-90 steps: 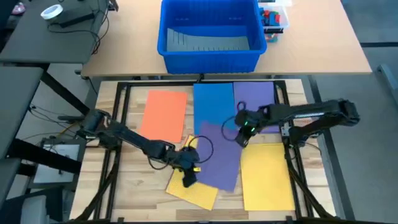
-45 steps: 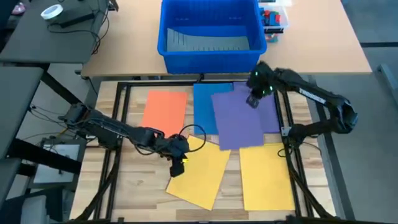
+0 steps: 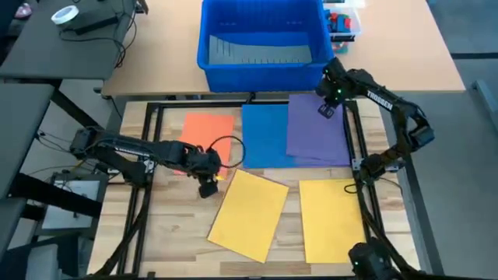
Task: Organize paper
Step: Stack the purple paper on top of the other purple papers
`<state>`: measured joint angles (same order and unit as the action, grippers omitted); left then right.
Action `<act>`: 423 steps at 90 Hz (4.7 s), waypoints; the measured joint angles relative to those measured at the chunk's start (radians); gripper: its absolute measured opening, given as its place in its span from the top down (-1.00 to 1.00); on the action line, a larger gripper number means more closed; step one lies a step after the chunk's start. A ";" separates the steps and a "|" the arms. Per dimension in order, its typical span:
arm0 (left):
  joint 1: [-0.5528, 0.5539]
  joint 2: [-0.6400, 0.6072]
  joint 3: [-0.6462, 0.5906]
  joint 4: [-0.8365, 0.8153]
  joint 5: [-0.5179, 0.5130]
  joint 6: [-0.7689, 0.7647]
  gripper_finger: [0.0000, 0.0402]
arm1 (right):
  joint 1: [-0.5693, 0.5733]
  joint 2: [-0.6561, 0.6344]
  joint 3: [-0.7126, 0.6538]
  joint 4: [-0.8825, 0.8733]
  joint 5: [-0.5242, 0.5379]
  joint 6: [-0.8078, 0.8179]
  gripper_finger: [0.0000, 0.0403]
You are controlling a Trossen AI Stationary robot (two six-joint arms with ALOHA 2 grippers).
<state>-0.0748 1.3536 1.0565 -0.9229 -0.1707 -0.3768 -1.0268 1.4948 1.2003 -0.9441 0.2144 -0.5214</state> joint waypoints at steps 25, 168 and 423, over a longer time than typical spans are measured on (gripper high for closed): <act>0.092 -0.085 0.000 -0.163 -0.060 0.267 0.97 | 0.085 0.000 -0.002 -0.128 0.078 -0.204 1.00; 0.257 -0.217 0.000 -0.158 -0.057 0.398 0.97 | 0.044 -0.001 -0.061 -0.006 0.204 0.547 1.00; 0.259 -0.217 0.001 -0.007 -0.057 0.355 0.97 | 0.075 0.036 -0.060 -0.012 0.279 0.043 1.00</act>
<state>0.1844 1.1369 1.0571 -0.9302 -0.2279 -0.0219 -0.9520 1.5311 1.1404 -0.9562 0.4935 -0.4785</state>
